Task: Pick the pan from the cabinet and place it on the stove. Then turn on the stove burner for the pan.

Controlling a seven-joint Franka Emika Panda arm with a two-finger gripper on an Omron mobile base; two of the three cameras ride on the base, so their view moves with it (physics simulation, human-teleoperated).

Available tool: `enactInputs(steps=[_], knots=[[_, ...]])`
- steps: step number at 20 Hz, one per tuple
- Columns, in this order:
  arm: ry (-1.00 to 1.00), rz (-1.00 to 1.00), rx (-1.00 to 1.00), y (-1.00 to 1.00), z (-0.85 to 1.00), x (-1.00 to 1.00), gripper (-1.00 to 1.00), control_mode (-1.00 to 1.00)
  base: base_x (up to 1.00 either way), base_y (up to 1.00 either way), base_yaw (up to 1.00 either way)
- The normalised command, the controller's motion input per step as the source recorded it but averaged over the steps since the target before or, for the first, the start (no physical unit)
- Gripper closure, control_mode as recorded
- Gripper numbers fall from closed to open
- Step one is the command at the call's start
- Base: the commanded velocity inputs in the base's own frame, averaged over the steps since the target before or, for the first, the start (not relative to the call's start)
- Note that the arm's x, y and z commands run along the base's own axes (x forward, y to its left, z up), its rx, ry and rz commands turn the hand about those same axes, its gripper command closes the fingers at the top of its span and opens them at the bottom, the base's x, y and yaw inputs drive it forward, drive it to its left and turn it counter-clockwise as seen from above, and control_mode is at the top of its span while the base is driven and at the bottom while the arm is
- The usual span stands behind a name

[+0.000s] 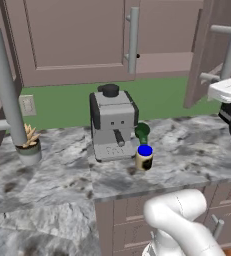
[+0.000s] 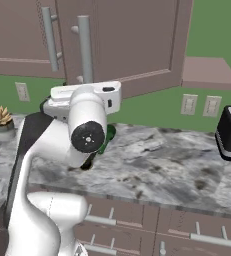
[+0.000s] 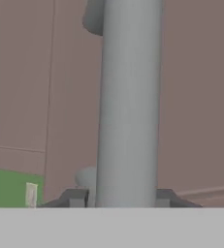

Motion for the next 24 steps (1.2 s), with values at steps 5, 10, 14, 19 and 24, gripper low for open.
enactInputs(steps=[5,10,14,19,24], knots=[[-0.07,0.0,0.0,0.0,-0.01,-0.6,-1.0,-1.0,0.0,0.0,0.0],[-0.04,0.0,-0.02,-0.01,0.0,-0.46,-1.0,-1.0,0.0,0.0,0.0],[0.0,0.0,-0.09,-0.02,0.0,0.08,-1.0,-1.0,0.0,0.0,0.0],[0.01,0.01,-0.03,-0.39,0.0,0.28,-1.0,-1.0,0.0,0.0,0.0],[-0.05,0.0,-0.01,-0.44,0.0,-0.15,-1.0,-1.0,0.0,0.0,0.0]])
